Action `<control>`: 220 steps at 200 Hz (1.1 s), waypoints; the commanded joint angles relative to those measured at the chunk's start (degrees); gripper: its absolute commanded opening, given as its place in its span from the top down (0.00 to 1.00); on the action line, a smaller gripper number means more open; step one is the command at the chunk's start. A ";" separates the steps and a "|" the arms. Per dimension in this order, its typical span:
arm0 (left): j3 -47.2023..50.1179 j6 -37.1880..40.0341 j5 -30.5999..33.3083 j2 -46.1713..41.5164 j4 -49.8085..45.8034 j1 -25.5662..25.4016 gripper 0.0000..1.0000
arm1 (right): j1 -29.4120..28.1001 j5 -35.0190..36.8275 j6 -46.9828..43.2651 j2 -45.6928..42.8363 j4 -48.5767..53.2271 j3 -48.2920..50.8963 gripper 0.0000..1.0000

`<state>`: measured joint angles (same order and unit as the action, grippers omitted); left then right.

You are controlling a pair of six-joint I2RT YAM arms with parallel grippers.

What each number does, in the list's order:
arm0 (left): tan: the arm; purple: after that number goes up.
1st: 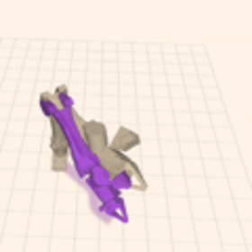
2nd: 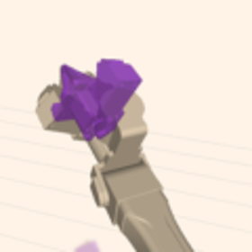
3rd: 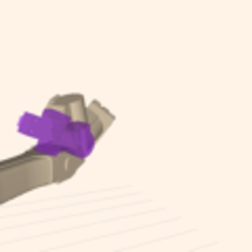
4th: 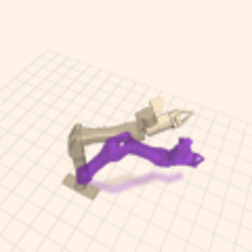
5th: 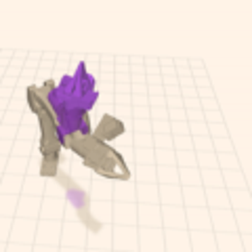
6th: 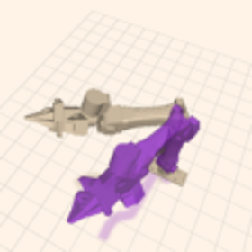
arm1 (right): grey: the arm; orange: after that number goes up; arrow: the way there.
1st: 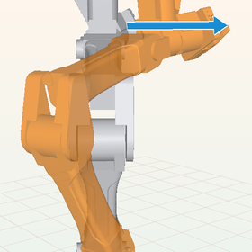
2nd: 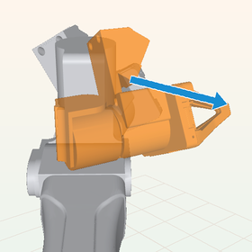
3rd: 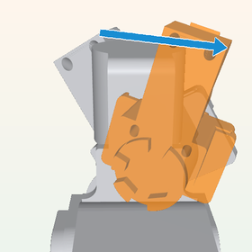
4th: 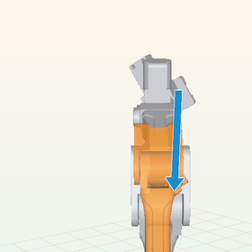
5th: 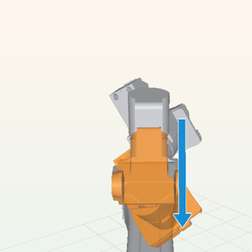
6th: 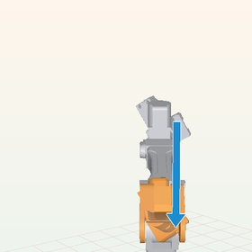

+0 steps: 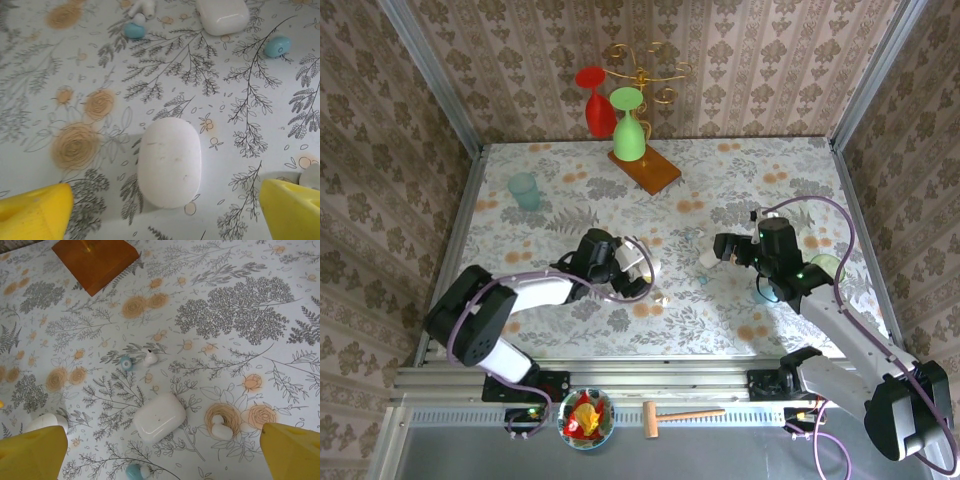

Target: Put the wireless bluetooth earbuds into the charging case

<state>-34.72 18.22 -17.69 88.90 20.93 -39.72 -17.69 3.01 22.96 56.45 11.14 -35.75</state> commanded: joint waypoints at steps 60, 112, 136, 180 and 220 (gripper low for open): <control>-3.84 2.25 -2.65 10.95 10.01 0.57 0.20 | -0.39 0.28 0.42 -1.95 2.55 1.34 0.00; -4.57 1.57 -5.16 13.84 9.82 1.14 0.33 | -0.41 1.21 -0.01 -2.30 3.10 1.55 0.00; -3.98 0.78 -6.17 14.09 10.36 1.63 0.43 | -0.33 1.33 0.28 -2.19 3.10 1.47 0.00; -2.88 -1.78 -8.13 13.13 12.95 2.79 0.57 | -0.33 -0.58 1.09 -1.47 4.87 -0.73 0.00; -3.05 -1.52 -10.25 5.76 9.24 2.74 0.57 | 1.79 -20.52 4.74 2.77 3.72 -4.02 0.00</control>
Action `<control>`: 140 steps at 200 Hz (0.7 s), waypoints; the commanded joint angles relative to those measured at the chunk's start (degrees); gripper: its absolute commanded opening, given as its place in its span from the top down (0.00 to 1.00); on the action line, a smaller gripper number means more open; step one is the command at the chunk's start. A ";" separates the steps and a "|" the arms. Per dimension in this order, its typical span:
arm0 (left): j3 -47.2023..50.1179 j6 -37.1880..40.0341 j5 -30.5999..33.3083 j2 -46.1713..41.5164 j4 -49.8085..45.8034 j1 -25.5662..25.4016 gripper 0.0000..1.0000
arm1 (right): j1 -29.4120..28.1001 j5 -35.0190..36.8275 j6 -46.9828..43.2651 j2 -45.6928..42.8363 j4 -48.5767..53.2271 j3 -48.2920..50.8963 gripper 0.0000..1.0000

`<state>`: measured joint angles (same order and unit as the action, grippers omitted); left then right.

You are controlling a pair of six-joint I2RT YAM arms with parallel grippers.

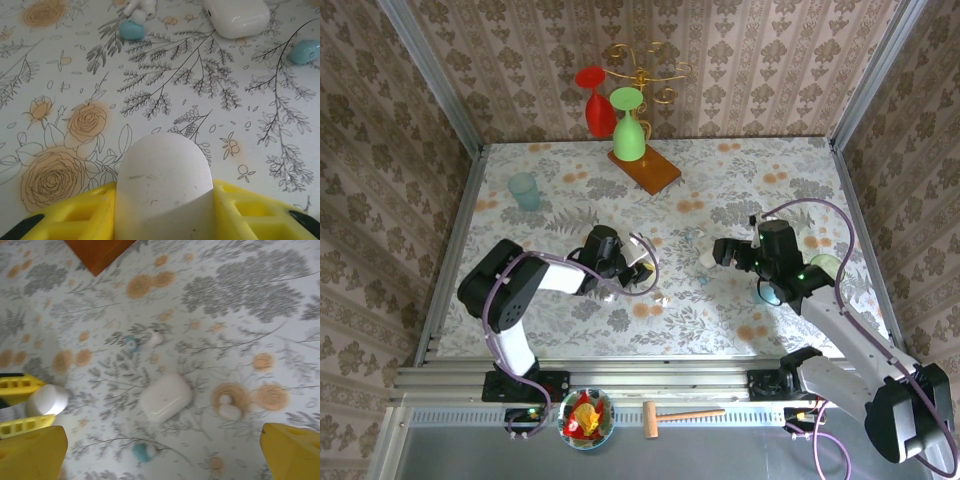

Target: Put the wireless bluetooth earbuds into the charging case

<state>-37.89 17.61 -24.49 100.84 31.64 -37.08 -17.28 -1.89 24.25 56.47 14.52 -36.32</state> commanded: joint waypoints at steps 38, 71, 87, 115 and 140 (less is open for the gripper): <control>-1.34 0.44 -7.50 -16.58 -8.50 -0.07 0.56 | 2.05 -46.26 15.24 11.70 -12.46 -4.09 0.00; -3.75 2.09 -9.88 -22.53 -15.02 -1.13 0.56 | -0.83 -53.68 25.69 16.24 -26.85 -3.06 0.04; -5.02 3.65 -9.88 -24.09 -18.05 -2.51 0.57 | -1.67 -54.76 31.67 18.30 -33.73 -2.56 0.07; -5.40 3.23 -9.64 -25.50 -17.51 -4.30 0.56 | -3.38 -54.84 37.90 21.24 -41.81 -2.38 0.13; -5.96 3.14 -8.81 -26.08 -17.35 -5.06 0.56 | -4.00 -54.42 41.08 22.84 -44.60 -2.31 0.24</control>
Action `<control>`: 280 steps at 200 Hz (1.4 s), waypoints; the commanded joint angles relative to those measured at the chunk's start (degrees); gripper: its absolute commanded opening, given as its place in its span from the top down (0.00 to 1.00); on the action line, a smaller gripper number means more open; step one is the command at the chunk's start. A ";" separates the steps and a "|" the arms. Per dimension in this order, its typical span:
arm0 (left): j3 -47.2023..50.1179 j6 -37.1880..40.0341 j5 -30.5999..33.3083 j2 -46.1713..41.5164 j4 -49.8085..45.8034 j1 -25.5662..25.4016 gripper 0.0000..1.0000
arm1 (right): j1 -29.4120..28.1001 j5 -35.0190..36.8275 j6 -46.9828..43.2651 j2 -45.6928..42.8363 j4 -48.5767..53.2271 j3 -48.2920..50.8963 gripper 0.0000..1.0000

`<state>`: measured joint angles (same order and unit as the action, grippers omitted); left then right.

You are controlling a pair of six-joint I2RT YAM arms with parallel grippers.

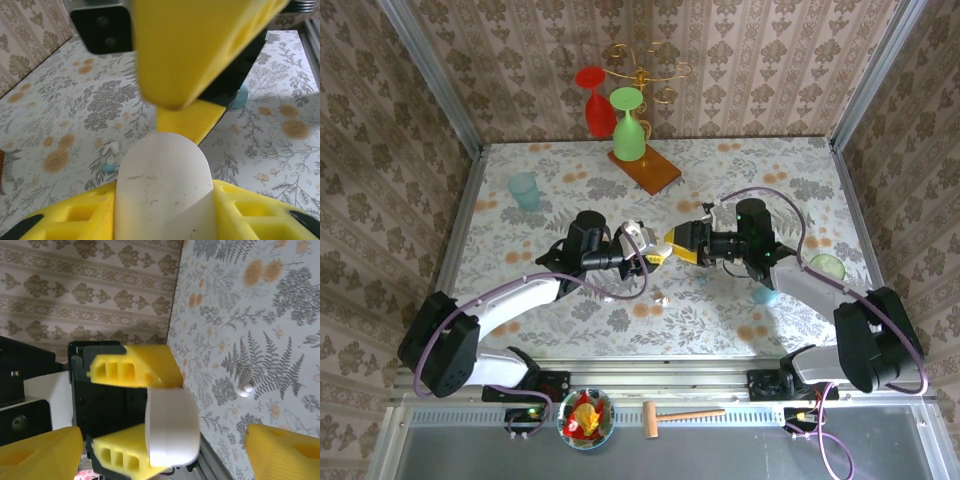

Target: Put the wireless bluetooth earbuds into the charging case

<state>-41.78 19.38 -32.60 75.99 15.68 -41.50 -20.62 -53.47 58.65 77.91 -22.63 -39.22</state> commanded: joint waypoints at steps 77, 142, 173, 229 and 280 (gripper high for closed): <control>-1.97 1.19 1.96 -1.29 1.18 -0.92 0.56 | -1.09 -5.30 12.02 4.40 -12.95 1.17 0.58; -2.52 1.10 2.85 -0.07 2.80 -0.89 0.56 | -1.88 -5.47 8.41 4.19 -5.84 -0.92 0.76; -2.28 1.07 2.85 -0.20 3.24 -0.92 0.46 | -1.36 -4.30 12.05 4.36 -9.11 -0.42 0.87; 2.77 -5.49 1.73 -3.79 15.43 0.26 0.10 | 0.71 -3.41 27.48 4.65 -28.04 2.37 0.93; 6.27 -16.49 -3.20 -4.00 31.15 3.70 0.11 | 0.74 -0.67 44.55 7.80 -49.56 3.15 0.96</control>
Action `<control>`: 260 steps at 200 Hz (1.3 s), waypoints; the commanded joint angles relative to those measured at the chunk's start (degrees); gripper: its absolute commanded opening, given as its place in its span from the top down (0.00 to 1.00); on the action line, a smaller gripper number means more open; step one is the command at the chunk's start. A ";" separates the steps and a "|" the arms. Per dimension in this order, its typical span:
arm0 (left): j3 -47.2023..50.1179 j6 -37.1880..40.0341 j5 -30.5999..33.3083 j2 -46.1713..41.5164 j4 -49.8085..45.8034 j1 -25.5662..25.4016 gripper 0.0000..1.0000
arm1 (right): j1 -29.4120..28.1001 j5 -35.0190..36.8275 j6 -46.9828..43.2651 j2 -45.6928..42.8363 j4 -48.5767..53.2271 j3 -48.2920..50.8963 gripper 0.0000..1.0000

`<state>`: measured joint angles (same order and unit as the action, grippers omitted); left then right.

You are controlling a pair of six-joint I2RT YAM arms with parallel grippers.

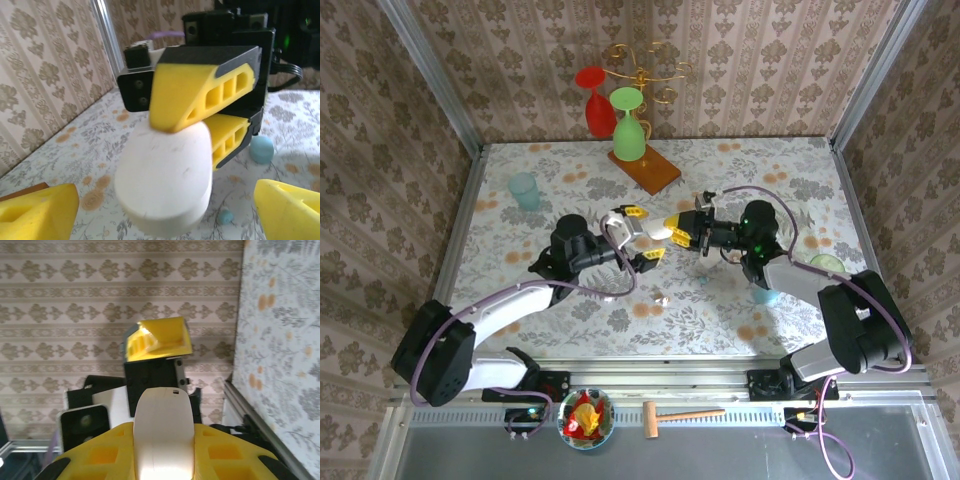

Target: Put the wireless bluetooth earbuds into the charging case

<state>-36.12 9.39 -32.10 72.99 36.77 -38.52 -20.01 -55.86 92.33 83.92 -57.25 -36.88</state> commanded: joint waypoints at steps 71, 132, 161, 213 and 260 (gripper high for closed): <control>0.45 -9.71 -7.29 0.79 15.65 1.47 0.26 | -0.86 3.12 13.03 0.77 -17.06 0.23 0.98; -0.66 -10.71 -9.02 3.26 17.80 1.51 0.35 | -1.51 3.65 12.70 -0.21 -17.01 0.07 0.98; -0.79 -11.38 -9.06 4.08 18.74 1.43 0.35 | -1.68 3.78 12.91 -0.15 -16.93 -0.25 0.98; -1.36 -11.14 -9.38 3.84 17.97 1.44 0.48 | -2.24 4.24 12.95 0.39 -17.01 -0.23 0.98; -1.05 -10.63 -9.08 3.92 17.33 1.43 0.46 | -2.25 4.44 13.27 0.17 -17.02 -0.72 0.98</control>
<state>-36.03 -1.21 -39.92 77.10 53.19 -37.08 -22.00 -52.86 105.25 85.23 -71.05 -36.56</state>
